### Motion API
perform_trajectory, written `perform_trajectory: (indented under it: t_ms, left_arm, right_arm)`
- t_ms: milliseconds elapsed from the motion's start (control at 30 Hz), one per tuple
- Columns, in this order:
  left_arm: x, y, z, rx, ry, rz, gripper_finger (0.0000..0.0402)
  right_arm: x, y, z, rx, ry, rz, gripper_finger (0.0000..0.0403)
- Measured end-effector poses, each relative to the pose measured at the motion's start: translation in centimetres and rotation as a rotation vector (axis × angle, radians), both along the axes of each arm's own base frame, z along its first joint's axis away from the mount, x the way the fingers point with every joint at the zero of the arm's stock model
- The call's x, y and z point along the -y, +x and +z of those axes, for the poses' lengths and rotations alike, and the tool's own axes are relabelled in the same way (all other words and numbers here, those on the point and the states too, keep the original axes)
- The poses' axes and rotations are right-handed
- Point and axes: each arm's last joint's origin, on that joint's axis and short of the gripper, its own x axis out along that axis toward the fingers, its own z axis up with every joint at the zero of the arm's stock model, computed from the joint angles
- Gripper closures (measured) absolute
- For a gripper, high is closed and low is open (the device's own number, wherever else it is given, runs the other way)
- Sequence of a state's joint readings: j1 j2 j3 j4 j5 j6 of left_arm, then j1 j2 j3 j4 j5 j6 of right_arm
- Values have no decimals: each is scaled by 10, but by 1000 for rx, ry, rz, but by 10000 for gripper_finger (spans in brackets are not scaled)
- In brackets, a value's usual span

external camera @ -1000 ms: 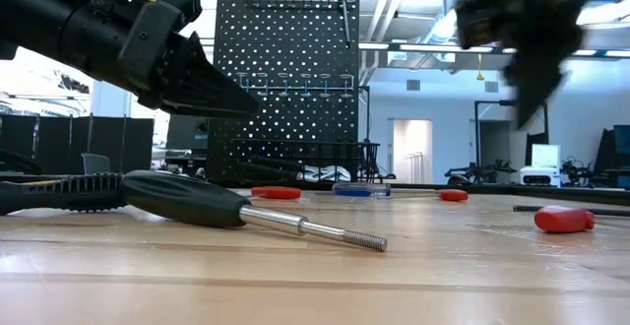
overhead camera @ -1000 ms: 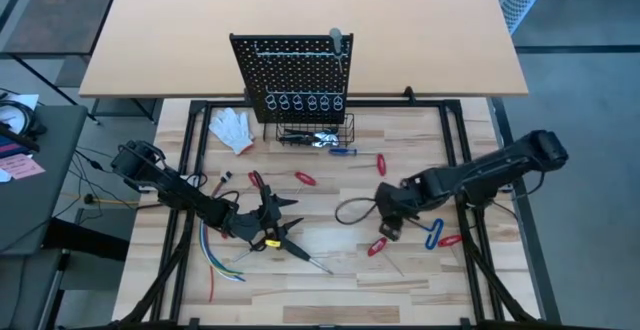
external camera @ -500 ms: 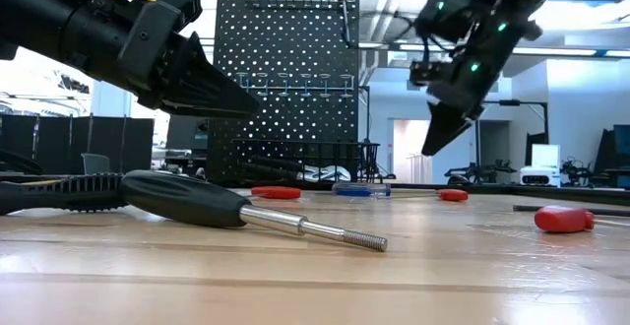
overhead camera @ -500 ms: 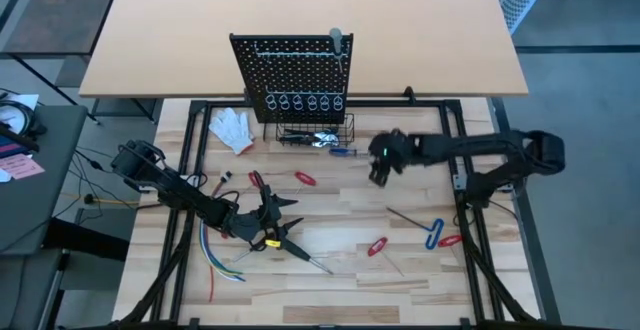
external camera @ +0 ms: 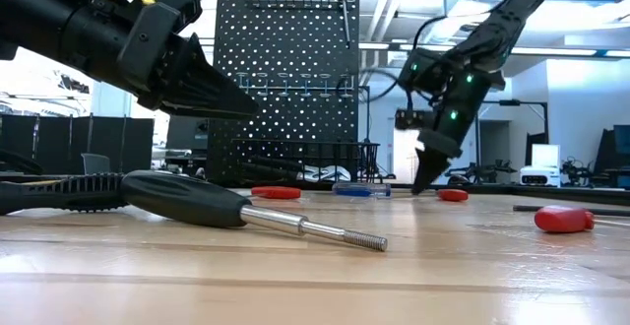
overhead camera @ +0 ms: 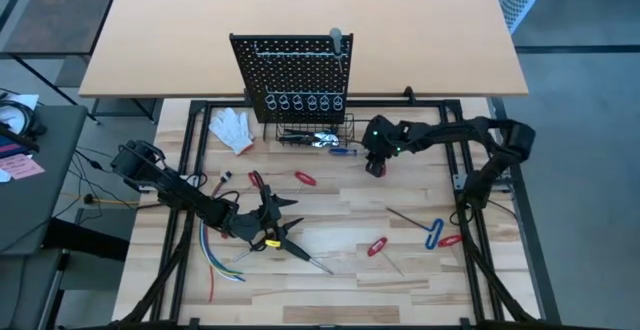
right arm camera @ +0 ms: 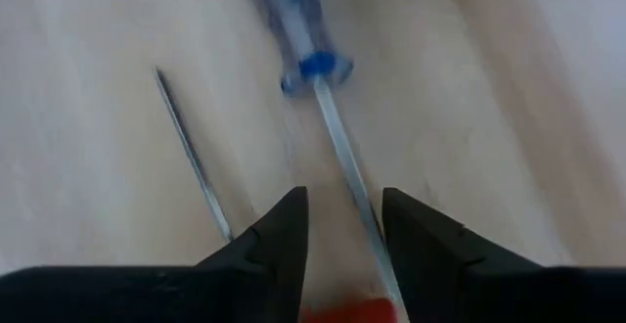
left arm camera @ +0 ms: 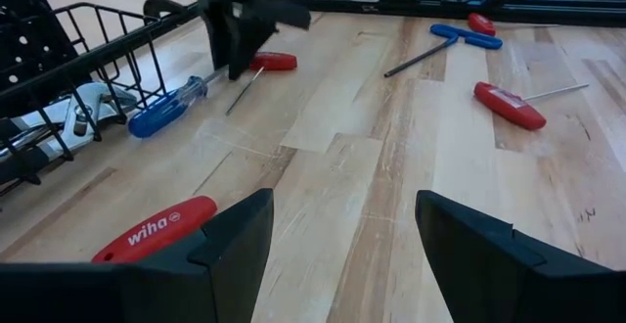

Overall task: Hang tools onto peg board
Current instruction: Hang the blue screwdriver on the black pegboard

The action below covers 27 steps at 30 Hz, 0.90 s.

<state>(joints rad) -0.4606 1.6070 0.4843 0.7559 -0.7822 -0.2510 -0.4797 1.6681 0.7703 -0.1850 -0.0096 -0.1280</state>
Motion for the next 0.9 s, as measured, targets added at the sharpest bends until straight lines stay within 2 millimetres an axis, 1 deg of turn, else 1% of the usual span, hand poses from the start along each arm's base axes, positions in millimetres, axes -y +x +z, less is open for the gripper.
perform_trajectory:
  t_ms: [133,267,333,433,633,800,900]
  left_arm:
    - [0,0,0,2,-1,0,158]
    - [0,0,0,2,-1,0,158]
    - [0,0,0,2,-1,0,158]
    - [0,0,0,2,-1,0,158]
    - [0,0,0,3,-2,0,158]
    - [0,0,0,4,-6,1,158]
    - [0,0,0,5,-7,2,158]
  right_arm:
    - [2,3,-10,-22,9,-5,296]
    - [-4,4,-11,-39,29,-8,358]
    - [-10,3,-8,-52,22,16,386]
    - [-23,5,-2,-63,19,22,389]
    - [-55,7,10,-67,19,62,396]
    - [-72,10,22,-12,15,57,398]
    - [-80,16,28,64,14,47,399]
